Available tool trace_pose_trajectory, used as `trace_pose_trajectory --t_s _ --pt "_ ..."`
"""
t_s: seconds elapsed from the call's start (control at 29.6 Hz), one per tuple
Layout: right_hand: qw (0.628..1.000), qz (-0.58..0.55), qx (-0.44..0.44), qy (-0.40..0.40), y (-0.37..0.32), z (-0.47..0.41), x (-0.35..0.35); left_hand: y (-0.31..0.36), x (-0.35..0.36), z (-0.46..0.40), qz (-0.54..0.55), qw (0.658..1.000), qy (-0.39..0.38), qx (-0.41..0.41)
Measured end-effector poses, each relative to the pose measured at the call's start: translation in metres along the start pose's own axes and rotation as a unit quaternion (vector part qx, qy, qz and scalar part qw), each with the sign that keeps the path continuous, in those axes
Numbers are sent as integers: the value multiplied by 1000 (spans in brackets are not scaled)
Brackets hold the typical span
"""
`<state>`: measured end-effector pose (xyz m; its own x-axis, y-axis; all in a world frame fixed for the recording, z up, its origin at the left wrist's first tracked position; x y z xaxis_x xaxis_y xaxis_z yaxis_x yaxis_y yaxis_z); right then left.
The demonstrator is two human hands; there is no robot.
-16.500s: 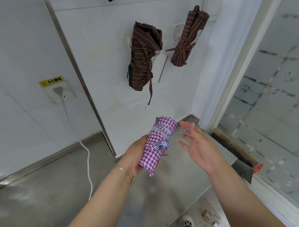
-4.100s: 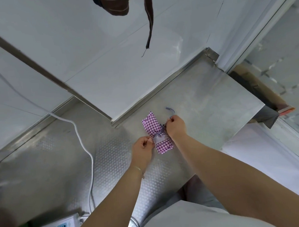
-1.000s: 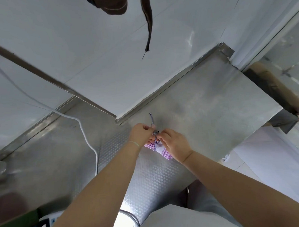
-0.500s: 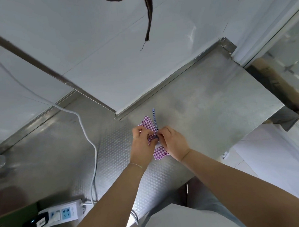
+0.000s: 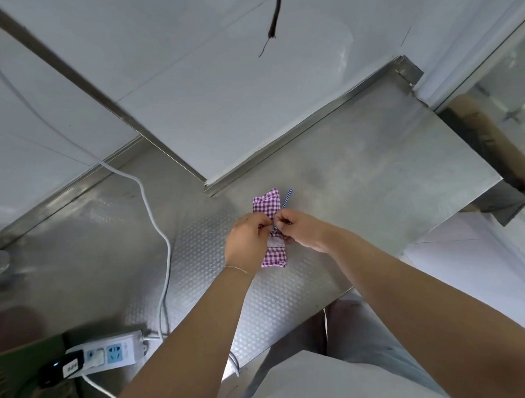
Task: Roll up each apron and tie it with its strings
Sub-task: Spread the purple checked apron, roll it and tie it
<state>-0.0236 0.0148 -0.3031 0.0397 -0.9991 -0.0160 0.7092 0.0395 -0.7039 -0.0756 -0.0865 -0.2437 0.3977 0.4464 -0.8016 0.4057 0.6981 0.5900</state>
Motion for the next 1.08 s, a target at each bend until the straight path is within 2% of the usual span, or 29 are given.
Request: trace_pose_trajectory --t_s 0.17,0.41,0.61,0.68,0.81,0.98,1.08 --pt "999 -8 13 45 2 1 -1 13 0 7 -52 997 12 57" --pt "998 -22 8 63 -2 10 -4 14 1 5 -77 997 -8 20" --pt "993 -62 15 99 5 13 -11 20 5 2 -109 990 -34 84" --pt "991 -40 16 126 3 16 -14 20 5 -2 -112 986 -65 106" --pt "978 99 29 183 4 22 -22 17 3 -4 -118 977 -102 144" --pt "967 132 39 212 4 27 -22 7 5 0 -91 991 -53 82" --pt "971 112 35 209 7 27 -15 -1 8 6 -11 999 15 -45"
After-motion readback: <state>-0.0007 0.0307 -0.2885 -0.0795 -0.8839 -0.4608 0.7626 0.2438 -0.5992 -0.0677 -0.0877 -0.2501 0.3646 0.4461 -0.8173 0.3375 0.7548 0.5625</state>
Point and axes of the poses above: each hand's wrist, its own z-axis away from the middle knuckle, its own x-axis out of the palm, y = z × x, the point moved 8 cm from there along -z, towards the middle knuckle, and after that the axes turned 7 degrees about x, right-handed, at the moved point
